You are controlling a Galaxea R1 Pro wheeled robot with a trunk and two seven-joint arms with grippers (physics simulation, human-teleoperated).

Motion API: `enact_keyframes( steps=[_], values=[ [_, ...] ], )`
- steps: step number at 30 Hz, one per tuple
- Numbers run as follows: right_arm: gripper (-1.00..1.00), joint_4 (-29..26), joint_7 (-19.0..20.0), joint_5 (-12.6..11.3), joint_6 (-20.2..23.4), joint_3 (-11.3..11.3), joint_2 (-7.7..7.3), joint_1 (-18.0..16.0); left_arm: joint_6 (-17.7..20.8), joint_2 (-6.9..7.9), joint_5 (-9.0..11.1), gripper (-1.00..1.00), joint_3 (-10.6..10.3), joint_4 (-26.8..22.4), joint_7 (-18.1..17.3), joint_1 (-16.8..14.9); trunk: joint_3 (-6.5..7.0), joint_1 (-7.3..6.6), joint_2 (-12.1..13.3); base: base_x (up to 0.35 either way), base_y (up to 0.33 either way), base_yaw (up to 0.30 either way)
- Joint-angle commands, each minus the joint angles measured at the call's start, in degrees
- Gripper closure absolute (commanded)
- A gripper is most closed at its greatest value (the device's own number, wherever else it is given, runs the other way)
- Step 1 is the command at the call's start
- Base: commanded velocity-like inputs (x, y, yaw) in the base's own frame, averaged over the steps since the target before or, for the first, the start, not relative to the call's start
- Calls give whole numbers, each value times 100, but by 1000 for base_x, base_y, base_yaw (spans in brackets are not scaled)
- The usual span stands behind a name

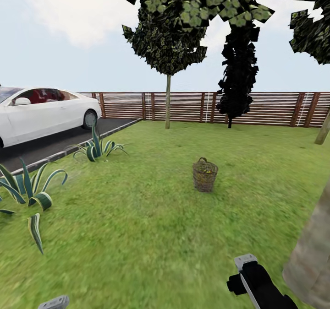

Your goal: Take the three Easter eggs out of the wicker basket on the lawn in the garden, then place them on the lawn next to a single tree (choose any tree) so that all three eggs are next to the same tree and none are left in the basket.

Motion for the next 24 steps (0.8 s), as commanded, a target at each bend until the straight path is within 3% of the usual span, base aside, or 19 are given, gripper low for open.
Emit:
enact_keyframes(
  steps=[1, 24],
  values=[
    [-100, -7, 1, 32, 28, 17, -7, -5, 23, 1, 14, -100, 6, -9, -2, 1, -5, 4, -3, 340, 0, 0],
    [-100, -5, 0, 32, 28, 7, -9, -4, 32, 10, 14, -100, 7, -8, -2, 1, -5, 4, -3, 340, 62, 0]
  ],
)
